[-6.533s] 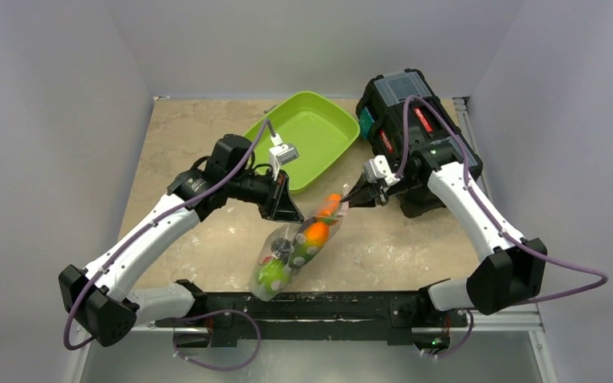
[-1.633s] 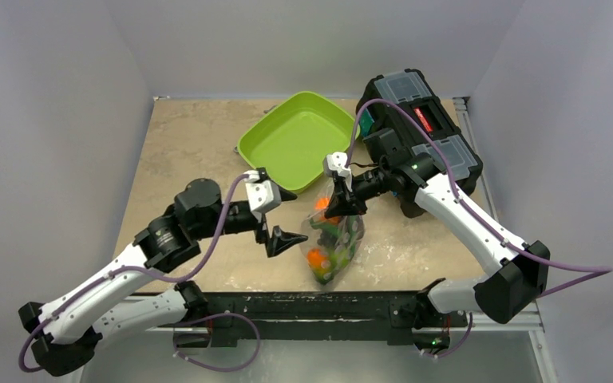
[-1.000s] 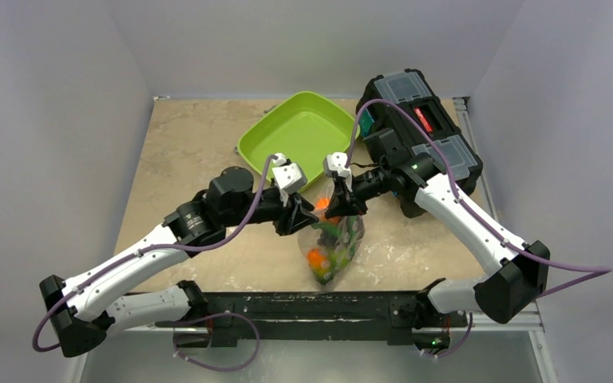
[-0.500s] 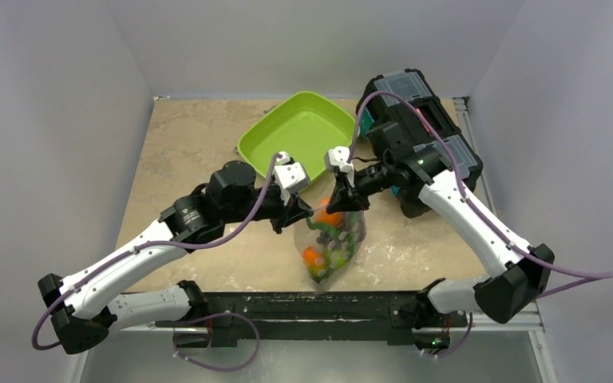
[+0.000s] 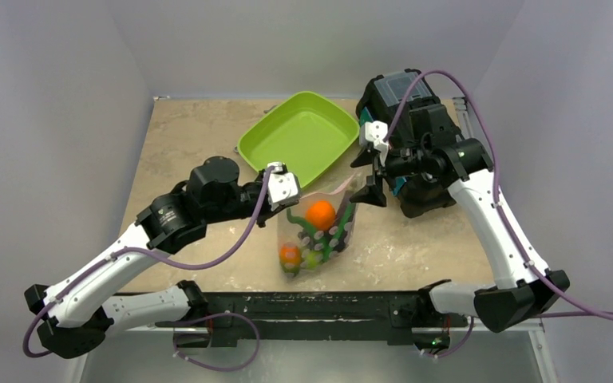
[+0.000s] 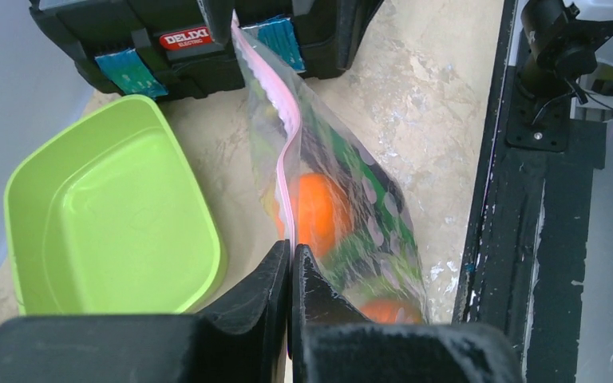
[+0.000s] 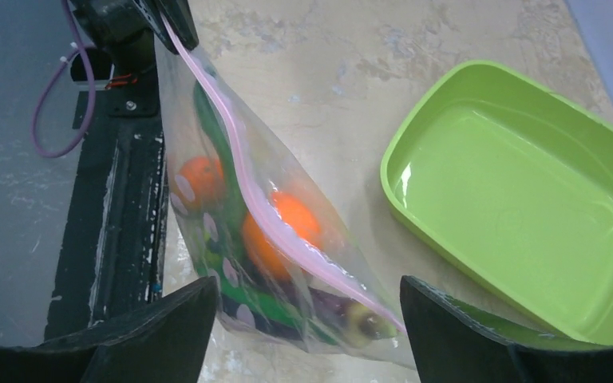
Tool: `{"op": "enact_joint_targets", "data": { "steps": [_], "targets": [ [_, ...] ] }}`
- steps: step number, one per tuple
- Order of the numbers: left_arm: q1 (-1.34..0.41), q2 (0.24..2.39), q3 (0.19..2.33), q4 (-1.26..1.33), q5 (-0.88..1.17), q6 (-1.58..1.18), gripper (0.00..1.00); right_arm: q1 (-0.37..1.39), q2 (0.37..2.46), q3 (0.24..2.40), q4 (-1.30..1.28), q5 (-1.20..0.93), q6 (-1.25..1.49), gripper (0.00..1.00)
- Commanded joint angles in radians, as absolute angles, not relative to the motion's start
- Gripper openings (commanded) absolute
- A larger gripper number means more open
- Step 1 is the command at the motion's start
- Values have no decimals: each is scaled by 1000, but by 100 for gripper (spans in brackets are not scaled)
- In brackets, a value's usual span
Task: Open the zip-top bag and remove the fake food
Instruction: Pick up the zipper food storage bag at the center of the board.
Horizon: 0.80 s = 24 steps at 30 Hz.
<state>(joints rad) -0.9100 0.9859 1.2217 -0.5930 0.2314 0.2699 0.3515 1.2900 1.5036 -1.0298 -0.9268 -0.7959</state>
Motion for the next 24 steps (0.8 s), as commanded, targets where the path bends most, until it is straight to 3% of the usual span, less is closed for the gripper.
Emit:
{"op": "enact_joint_targets", "data": {
  "steps": [1,14,20,24],
  "targets": [
    [-901,959,1280,-607,250,359,0,322,1237,1486,-976,-874,-773,86],
    [-865,881,1223,-619,278,328,0,214,1239,1425,-971,-897,-906,91],
    [-862,837,1179,-616,280,310,0,215,1289,1347,-900,-1041,-977,92],
    [-863,813,1145,-604,273,291,0,214,1334,1310,-1007,-1166,-1171,91]
  ]
}}
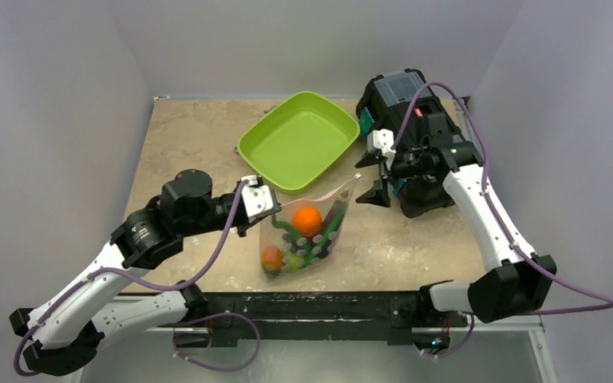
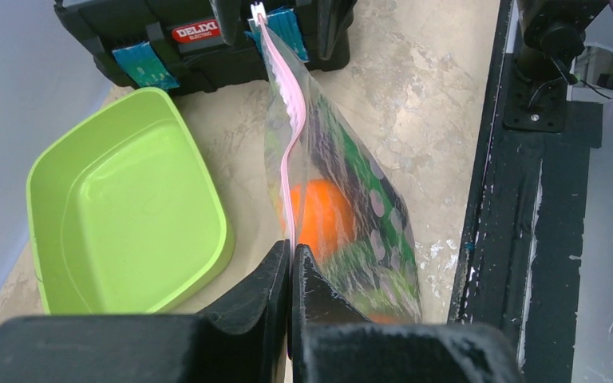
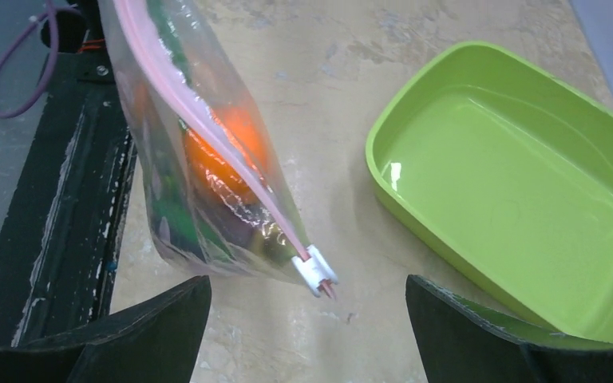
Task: Open the zip-top bag and remove the fake food
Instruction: Pick up the zipper food storage bag at the center of the board.
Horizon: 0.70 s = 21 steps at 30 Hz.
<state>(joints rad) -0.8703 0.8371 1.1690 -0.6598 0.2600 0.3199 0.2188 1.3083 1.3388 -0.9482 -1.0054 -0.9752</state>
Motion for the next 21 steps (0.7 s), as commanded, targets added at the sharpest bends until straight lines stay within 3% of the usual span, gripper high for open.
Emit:
{"op": "enact_joint_targets", "data": {
  "steps": [1,6,15,21],
  "targets": [
    [-863,807,1138,-601,269,287,0,214,1344,1303,-1059,-1201,-1237,90],
    [-861,770,1097,-573,264,263,0,214,1383,1261,-1173,-1333,-1401,82],
    [-859,716,1035,-536,255,212,0,224,1438,1280,-1331,-1443,-1561,43],
    [-858,697,1016,-519,244,197,0,227,1433,1285,-1339,-1458,-1554,11]
  ]
}}
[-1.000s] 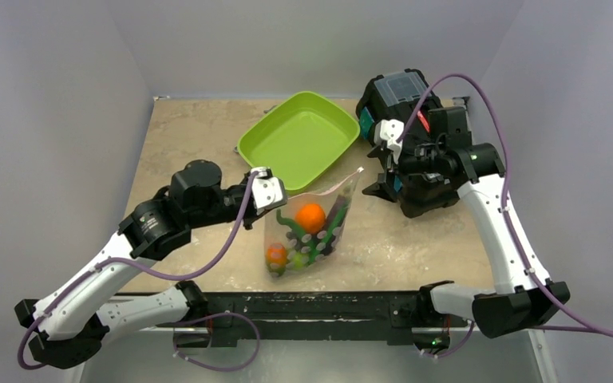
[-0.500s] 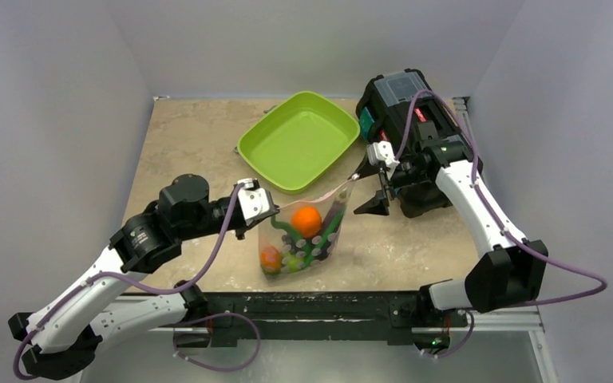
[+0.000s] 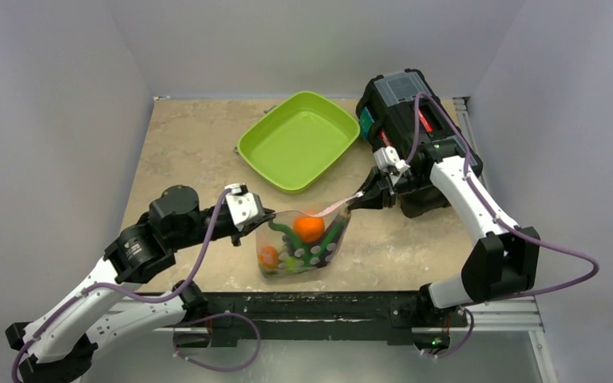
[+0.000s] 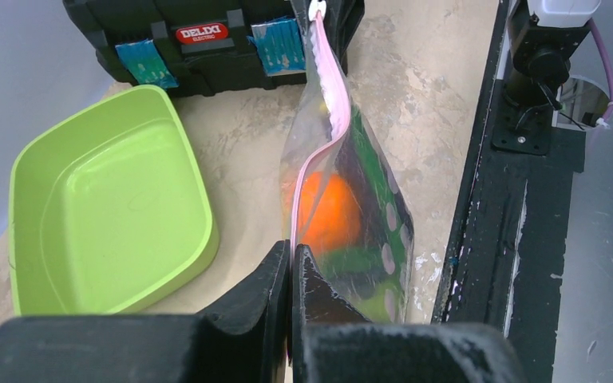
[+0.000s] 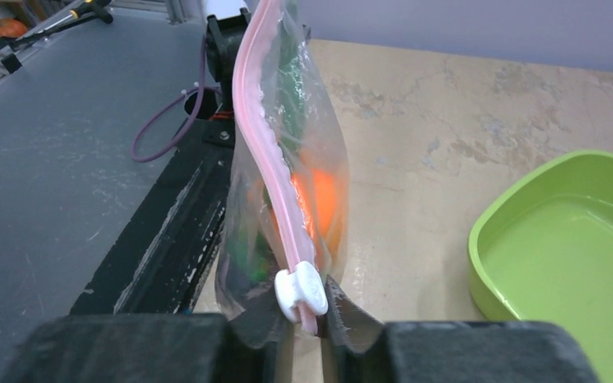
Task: Open the zip-top bag and remove the fake food
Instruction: Pick up the zipper food storage bag at the center of the board.
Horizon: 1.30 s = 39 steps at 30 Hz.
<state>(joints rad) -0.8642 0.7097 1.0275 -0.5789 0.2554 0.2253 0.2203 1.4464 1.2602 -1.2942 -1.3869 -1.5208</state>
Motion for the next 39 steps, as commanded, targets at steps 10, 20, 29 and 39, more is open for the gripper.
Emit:
{"op": "enact_joint_targets", "data": {
  "steps": [10,20,29,39],
  "targets": [
    [-855,663,1020,-550,260,141,3,225,1322,1326,-1173,-1425,-1235,0],
    [-855,575,1045,-574,255,34,80,213,1146,1284,-720,-1177,-682,0],
    [-855,549,1098,-653,172,30,94,171,1108,1297,-734,-1097,-651,0],
    [-855,610,1187,-629,188,38,96,188,1124,1177,-684,-1188,-663,0]
  ]
}}
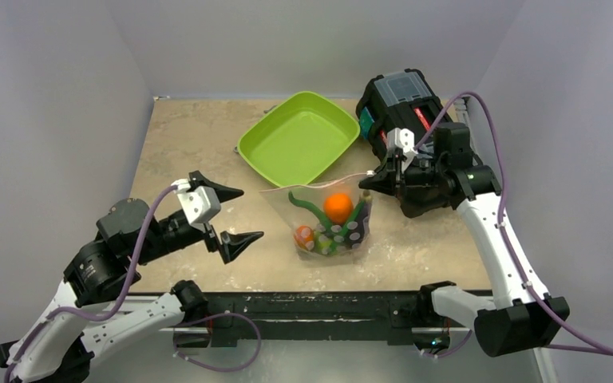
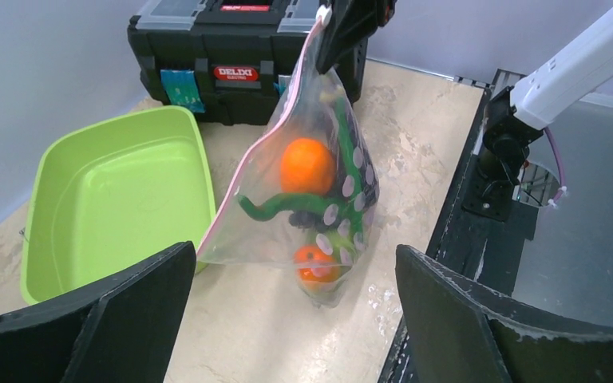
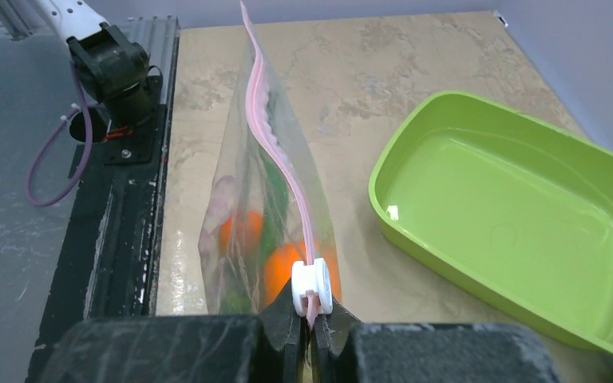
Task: Open the zip-top bag and remove the fake food
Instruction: Pick up the zipper food storage bag at the center of the board, then unzip the zipper food storage bag at the center of the board.
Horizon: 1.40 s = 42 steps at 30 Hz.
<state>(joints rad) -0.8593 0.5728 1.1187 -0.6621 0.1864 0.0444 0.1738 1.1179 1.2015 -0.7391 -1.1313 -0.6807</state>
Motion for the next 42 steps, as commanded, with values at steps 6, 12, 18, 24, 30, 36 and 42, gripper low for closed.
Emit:
{"op": "enact_joint_targets", "data": {
  "steps": [6,12,18,24,30,36,42],
  "targets": [
    [-855,666,1254,-599,211,42,98,261,1136,1129,-638,-1195,-654,0],
    [-855,765,1313,-563,268,11,99,307,1144,1100,-604,-1208,-637,0],
    [-868,881,1380,-554,352,8,98,328,1140,1074,-577,-1213,-623,0],
    [-917,979,1423,-524,391,68,98,328,1135,1065,-565,-1216,-616,0],
    [-985,1077,1433,-456,382,168,94,327,1132,1058,-556,-1215,-611,0],
    [-1047,1165,1429,-386,288,242,83,328,1125,1054,-552,-1216,-607,0],
    [-1048,1263,1462,-357,279,226,56,328,1120,1052,-554,-1219,-611,0]
  ]
}}
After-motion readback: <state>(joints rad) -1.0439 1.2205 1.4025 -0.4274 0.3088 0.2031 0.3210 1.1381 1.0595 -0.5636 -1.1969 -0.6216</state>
